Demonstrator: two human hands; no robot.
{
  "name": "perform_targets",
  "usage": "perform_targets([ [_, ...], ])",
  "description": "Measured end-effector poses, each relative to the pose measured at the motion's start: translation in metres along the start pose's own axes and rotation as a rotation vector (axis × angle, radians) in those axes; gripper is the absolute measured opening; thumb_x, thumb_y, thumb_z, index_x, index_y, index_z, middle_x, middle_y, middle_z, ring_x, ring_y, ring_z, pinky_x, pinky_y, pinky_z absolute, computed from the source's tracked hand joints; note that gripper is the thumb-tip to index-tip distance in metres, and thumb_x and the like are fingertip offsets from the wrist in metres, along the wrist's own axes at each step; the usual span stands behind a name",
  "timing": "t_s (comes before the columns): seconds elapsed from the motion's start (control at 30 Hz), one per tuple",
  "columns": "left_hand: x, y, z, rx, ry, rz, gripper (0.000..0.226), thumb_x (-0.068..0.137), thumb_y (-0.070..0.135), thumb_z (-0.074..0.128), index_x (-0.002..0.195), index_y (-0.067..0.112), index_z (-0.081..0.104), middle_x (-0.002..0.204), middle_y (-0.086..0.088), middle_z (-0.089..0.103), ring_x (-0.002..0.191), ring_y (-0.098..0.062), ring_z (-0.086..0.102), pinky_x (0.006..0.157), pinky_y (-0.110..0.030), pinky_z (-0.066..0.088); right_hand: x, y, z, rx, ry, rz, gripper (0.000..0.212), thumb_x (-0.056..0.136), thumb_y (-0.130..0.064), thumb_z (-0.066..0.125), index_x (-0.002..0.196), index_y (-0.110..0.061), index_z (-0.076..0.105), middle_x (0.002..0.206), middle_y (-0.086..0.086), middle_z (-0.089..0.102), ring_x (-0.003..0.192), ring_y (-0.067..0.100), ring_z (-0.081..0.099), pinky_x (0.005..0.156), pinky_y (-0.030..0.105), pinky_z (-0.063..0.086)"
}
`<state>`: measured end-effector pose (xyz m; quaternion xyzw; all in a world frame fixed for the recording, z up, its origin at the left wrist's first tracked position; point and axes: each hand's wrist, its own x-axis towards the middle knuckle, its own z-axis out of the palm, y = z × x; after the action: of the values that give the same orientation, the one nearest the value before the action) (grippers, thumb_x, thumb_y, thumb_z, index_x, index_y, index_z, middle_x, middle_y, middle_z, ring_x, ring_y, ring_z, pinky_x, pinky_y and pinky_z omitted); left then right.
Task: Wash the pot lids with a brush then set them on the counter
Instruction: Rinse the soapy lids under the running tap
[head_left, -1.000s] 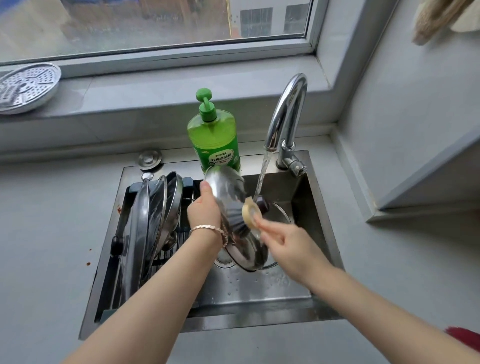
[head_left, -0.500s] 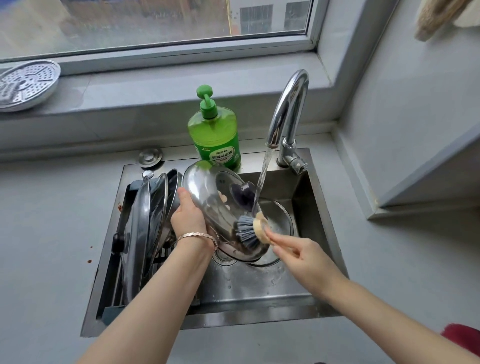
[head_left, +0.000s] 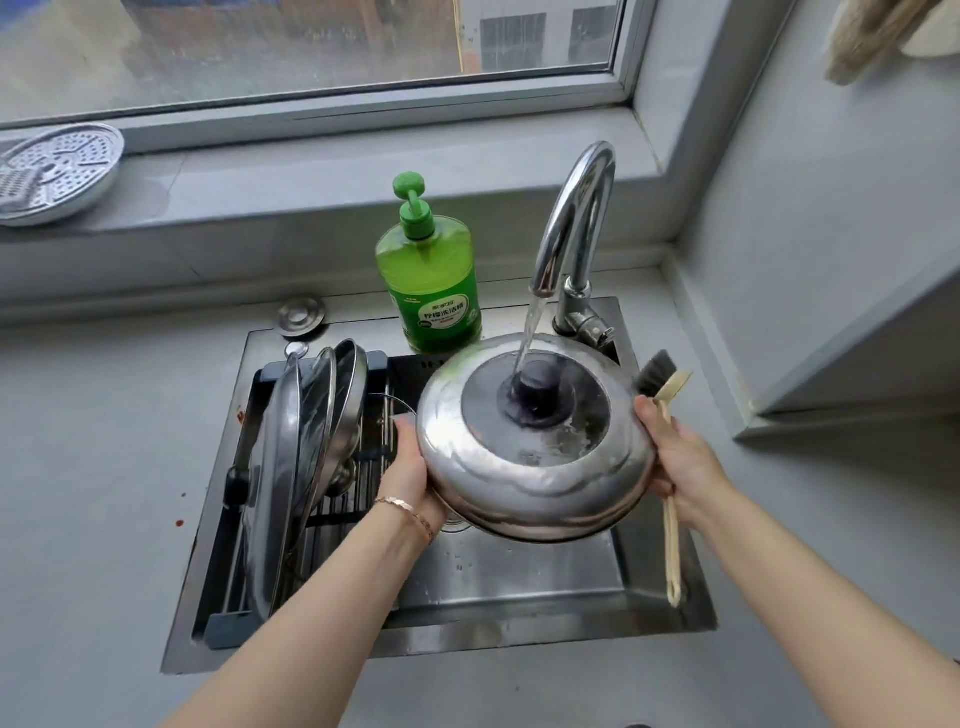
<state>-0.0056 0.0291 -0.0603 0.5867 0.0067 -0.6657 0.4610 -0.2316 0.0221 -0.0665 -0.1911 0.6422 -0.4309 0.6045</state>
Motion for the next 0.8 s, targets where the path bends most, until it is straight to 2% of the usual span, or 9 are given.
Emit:
perform_targets([
  [0.07, 0.003, -0.009, -0.003, 0.076, 0.012, -0.078, 0.068, 0.091, 0.064, 0.026, 0.127, 0.014, 0.054, 0.125, -0.013, 0.06, 0.103, -0.027, 0.058, 0.079, -0.039, 0.048, 0.003, -0.006, -0.004, -0.047, 0.009, -0.116, 0.016, 0.089, -0.027, 0.06, 0.078, -0.016, 0.054, 0.047, -0.007, 0.055, 0.03, -0.001, 0.045, 0.029, 0.011, 0.031],
  [0.17, -0.001, -0.024, -0.006, 0.139, 0.035, -0.205, 0.065, 0.09, 0.062, 0.036, 0.126, 0.011, 0.056, 0.123, -0.014, 0.061, 0.111, -0.03, 0.059, 0.091, -0.044, 0.048, 0.01, -0.007, -0.004, -0.245, -0.008, -0.206, 0.014, 0.083, -0.032, 0.067, 0.084, -0.019, 0.061, 0.079, 0.003, 0.065, 0.062, 0.007, 0.061, 0.051, 0.02, 0.044],
  [0.3, -0.001, -0.026, -0.013, 0.055, 0.078, -0.163, 0.062, 0.094, 0.054, 0.035, 0.139, 0.011, 0.039, 0.141, -0.01, 0.044, 0.131, -0.032, 0.041, 0.105, -0.047, 0.035, 0.012, -0.011, 0.007, -0.413, -0.064, -0.315, 0.024, 0.081, -0.035, 0.069, 0.095, -0.016, 0.063, 0.086, 0.001, 0.067, 0.079, 0.013, 0.062, 0.069, 0.024, 0.048],
  [0.37, -0.001, -0.017, -0.015, -0.005, 0.088, -0.088, 0.06, 0.092, 0.054, 0.039, 0.134, 0.012, 0.044, 0.139, -0.009, 0.046, 0.128, -0.03, 0.045, 0.104, -0.046, 0.038, 0.014, -0.011, 0.014, -0.427, -0.104, -0.34, 0.02, 0.084, -0.034, 0.065, 0.094, -0.017, 0.062, 0.086, 0.0, 0.066, 0.078, 0.011, 0.062, 0.069, 0.019, 0.049],
  [0.5, -0.01, 0.01, -0.02, 0.025, 0.142, 0.168, 0.039, 0.091, 0.042, 0.051, 0.111, 0.009, 0.059, 0.098, -0.004, 0.066, 0.089, -0.019, 0.063, 0.085, -0.039, 0.051, 0.023, 0.002, 0.026, -0.378, -0.123, -0.197, 0.015, 0.09, -0.039, 0.056, 0.088, -0.024, 0.057, 0.075, 0.002, 0.059, 0.059, 0.013, 0.057, 0.047, 0.024, 0.046],
  [0.6, -0.023, 0.02, -0.02, 0.194, 0.105, 0.271, 0.029, 0.088, 0.033, 0.06, 0.103, 0.008, 0.06, 0.099, -0.011, 0.069, 0.087, -0.023, 0.067, 0.076, -0.037, 0.055, 0.031, 0.024, 0.032, -0.279, -0.082, -0.003, 0.017, 0.094, -0.038, 0.049, 0.088, -0.023, 0.056, 0.062, 0.0, 0.043, 0.046, 0.011, 0.036, 0.037, 0.016, 0.028],
  [0.67, -0.034, 0.024, -0.013, 0.284, 0.1, 0.325, 0.019, 0.083, 0.025, 0.068, 0.086, 0.01, 0.056, 0.096, -0.017, 0.068, 0.088, -0.031, 0.066, 0.081, -0.044, 0.055, 0.033, 0.041, 0.033, -0.246, -0.09, 0.12, 0.02, 0.093, -0.041, 0.048, 0.098, -0.024, 0.058, 0.073, 0.002, 0.054, 0.057, 0.015, 0.048, 0.044, 0.019, 0.038],
  [0.73, -0.048, 0.028, -0.001, 0.368, 0.079, 0.369, 0.017, 0.081, 0.019, 0.07, 0.079, 0.01, 0.056, 0.082, -0.014, 0.067, 0.077, -0.032, 0.065, 0.079, -0.045, 0.055, 0.029, 0.056, 0.034, -0.247, -0.124, 0.219, 0.027, 0.092, -0.044, 0.048, 0.106, -0.024, 0.06, 0.095, 0.005, 0.066, 0.084, 0.023, 0.063, 0.068, 0.032, 0.054],
  [0.8, -0.059, 0.032, 0.01, 0.413, 0.064, 0.402, 0.018, 0.08, 0.015, 0.07, 0.074, 0.01, 0.054, 0.065, -0.007, 0.061, 0.06, -0.025, 0.06, 0.069, -0.04, 0.054, 0.02, 0.067, 0.034, -0.284, -0.162, 0.297, 0.032, 0.093, -0.046, 0.047, 0.1, -0.019, 0.063, 0.097, 0.009, 0.068, 0.092, 0.029, 0.064, 0.083, 0.039, 0.051],
])
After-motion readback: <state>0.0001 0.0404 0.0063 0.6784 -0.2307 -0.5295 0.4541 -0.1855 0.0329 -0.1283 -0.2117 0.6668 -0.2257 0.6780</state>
